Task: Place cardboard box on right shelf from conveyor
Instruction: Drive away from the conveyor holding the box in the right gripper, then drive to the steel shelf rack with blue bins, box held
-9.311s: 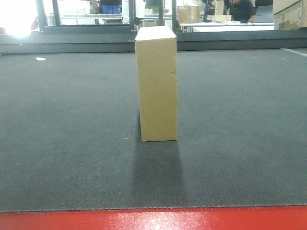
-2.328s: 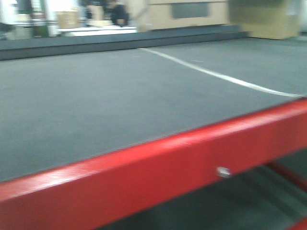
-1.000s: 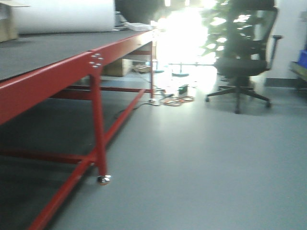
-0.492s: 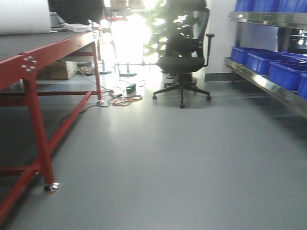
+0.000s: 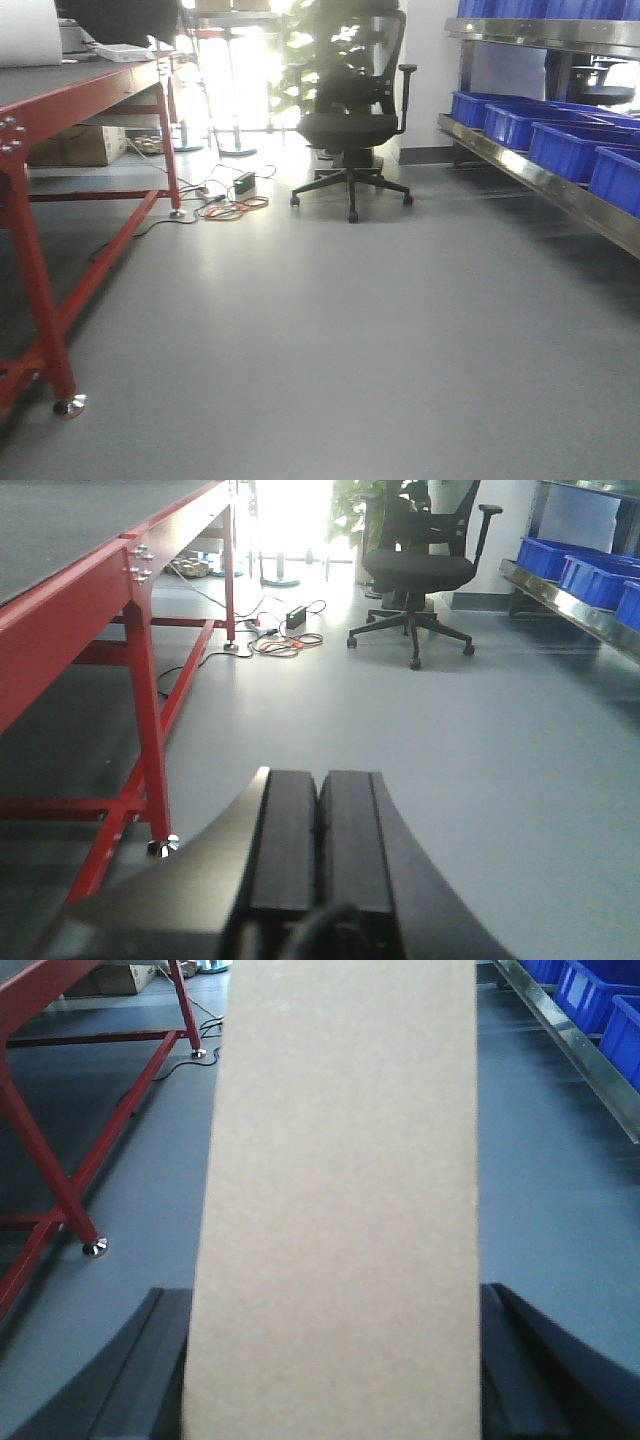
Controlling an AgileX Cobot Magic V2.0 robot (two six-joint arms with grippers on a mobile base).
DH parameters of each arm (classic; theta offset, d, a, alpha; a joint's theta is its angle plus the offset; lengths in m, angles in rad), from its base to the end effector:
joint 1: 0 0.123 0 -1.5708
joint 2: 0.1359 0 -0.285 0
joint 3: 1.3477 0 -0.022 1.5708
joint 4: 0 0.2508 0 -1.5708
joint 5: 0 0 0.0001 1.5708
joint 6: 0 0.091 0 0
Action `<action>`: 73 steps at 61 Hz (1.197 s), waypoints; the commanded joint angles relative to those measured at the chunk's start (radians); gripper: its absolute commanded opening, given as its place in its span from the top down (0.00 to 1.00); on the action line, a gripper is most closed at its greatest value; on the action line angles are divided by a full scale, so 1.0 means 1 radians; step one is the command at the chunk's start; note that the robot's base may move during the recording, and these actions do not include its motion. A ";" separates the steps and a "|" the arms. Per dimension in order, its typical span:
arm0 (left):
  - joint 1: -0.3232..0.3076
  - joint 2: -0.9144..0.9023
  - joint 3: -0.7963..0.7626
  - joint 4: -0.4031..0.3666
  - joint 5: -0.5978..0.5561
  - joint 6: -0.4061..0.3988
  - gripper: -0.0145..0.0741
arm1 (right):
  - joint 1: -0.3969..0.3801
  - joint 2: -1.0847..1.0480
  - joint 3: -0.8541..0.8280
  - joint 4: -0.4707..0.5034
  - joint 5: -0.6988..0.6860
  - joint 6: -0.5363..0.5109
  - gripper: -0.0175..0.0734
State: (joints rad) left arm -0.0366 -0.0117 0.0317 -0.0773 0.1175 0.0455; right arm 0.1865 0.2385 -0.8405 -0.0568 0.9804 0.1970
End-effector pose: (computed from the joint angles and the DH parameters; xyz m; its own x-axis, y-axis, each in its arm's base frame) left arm 0.0568 -0.0029 0.1925 -0.0513 -0.0294 -0.9982 0.0440 0.9985 -0.0317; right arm 0.0021 -0.0040 0.3776 -0.3008 0.1106 -0.9473 -0.0926 0.9852 0.1444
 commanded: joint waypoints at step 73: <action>0.004 -0.017 0.009 -0.006 -0.087 0.000 0.97 | -0.005 0.015 -0.024 -0.010 -0.096 -0.010 0.65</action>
State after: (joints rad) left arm -0.0366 -0.0117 0.0317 -0.0773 0.1175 0.0455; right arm 0.1865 0.2385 -0.8405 -0.0568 0.9804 0.1970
